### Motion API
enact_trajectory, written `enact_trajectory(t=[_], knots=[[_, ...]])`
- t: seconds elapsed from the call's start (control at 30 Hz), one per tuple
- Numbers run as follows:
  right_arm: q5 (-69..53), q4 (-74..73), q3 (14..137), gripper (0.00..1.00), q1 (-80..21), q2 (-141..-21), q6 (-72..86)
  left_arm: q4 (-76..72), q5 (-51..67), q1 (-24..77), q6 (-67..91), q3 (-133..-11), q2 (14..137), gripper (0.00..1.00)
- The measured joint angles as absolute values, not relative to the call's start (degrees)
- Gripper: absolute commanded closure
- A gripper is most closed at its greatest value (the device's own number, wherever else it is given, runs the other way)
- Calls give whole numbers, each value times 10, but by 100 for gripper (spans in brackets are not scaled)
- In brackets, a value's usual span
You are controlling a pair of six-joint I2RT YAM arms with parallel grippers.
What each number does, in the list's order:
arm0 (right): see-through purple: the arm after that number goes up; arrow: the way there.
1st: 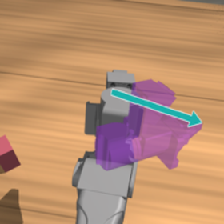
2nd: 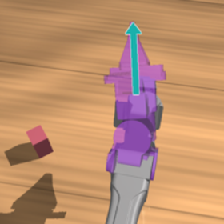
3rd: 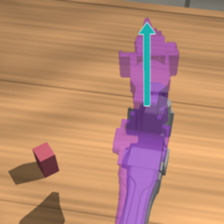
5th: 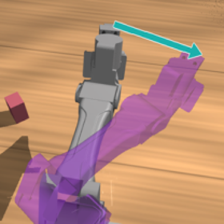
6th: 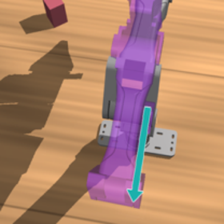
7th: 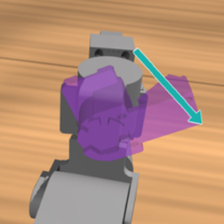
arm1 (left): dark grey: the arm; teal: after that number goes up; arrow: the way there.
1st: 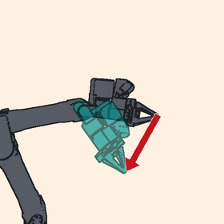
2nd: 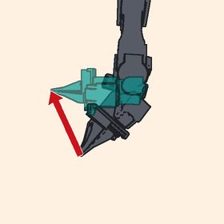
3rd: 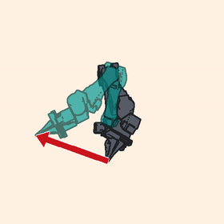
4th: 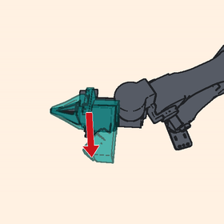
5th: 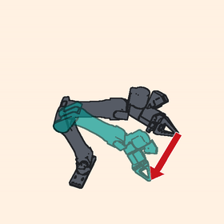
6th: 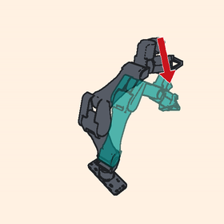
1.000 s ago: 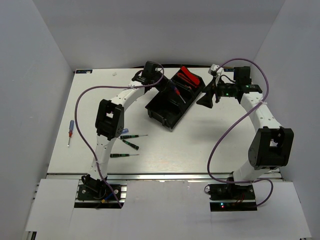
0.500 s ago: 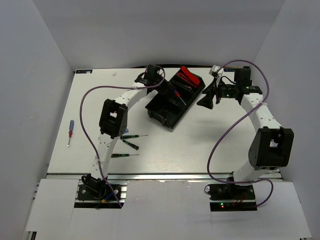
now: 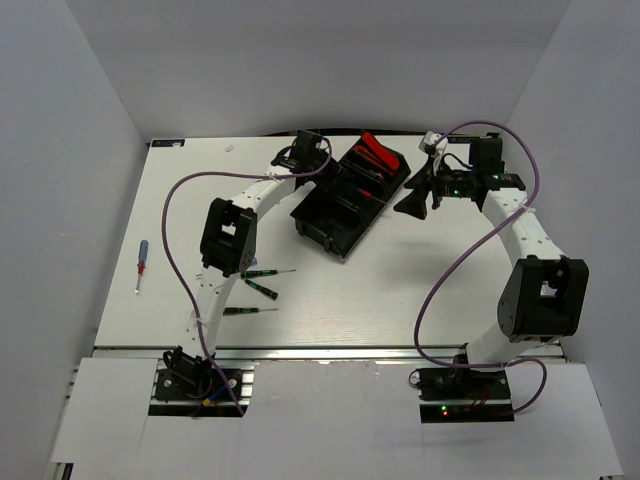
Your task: Sort the tools into containers
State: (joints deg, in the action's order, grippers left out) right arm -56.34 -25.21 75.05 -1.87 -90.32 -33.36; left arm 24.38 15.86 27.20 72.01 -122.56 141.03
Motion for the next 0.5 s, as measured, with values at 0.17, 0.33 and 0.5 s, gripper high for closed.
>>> enact_trajectory(t=[0.17, 0.33, 0.5], knots=[[-563, -251, 741, 11, -19, -901, -334, 244, 159, 272, 720, -1230, 1410, 51], [-566, -252, 741, 11, -18, -898, -336, 244, 158, 272, 710, -1243, 1409, 52], [-594, -289, 747, 11, -20, -899, -379, 247, 142, 272, 642, -1236, 1381, 50]])
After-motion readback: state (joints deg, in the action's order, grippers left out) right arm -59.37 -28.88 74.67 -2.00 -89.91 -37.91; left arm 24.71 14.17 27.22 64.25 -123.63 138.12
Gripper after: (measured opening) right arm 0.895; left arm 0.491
